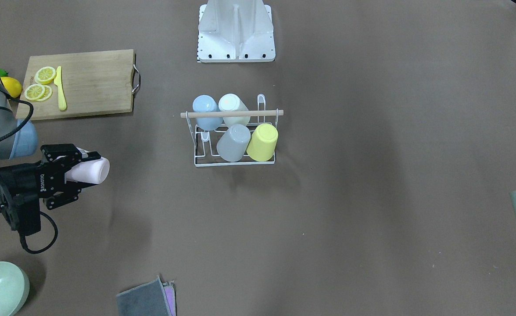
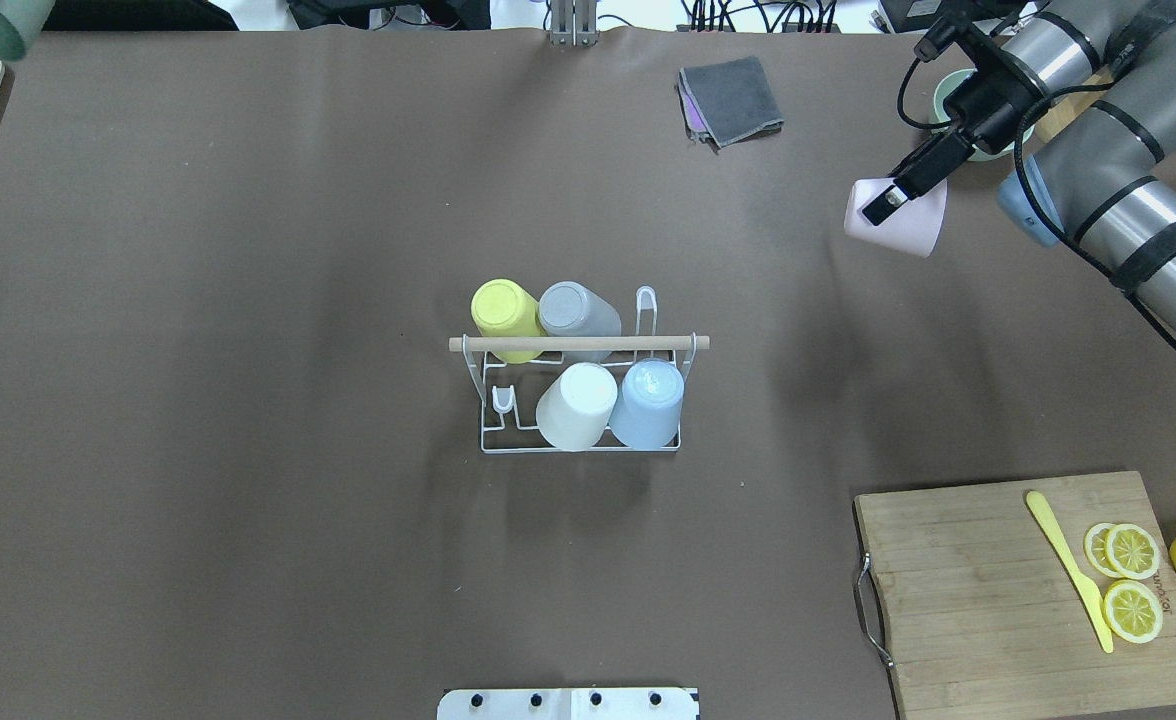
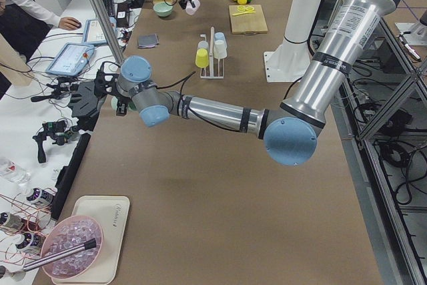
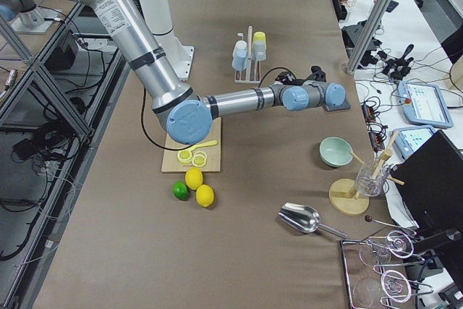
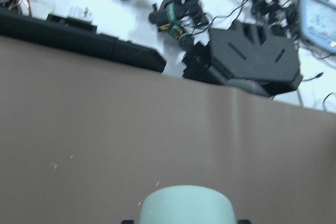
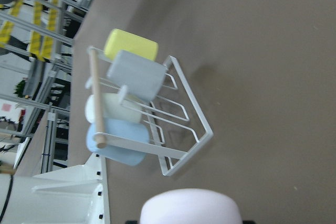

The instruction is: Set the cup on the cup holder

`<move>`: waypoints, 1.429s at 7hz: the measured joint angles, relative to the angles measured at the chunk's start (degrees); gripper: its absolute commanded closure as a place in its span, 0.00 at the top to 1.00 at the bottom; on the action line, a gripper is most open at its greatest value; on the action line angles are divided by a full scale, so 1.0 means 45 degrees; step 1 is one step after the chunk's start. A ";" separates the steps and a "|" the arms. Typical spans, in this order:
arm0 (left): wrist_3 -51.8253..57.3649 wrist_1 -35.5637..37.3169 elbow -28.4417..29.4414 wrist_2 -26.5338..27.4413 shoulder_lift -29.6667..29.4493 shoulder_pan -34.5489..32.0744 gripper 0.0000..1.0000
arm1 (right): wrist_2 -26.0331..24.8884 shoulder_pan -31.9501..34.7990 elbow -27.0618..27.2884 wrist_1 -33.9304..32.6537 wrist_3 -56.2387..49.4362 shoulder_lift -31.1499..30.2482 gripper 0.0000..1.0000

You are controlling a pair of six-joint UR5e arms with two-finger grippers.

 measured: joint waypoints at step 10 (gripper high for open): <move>0.3938 -0.7989 -0.3997 1.5664 -0.0276 1.1183 0.00 | 0.7597 0.0037 -0.0899 0.1773 -1.3539 -0.0947 0.29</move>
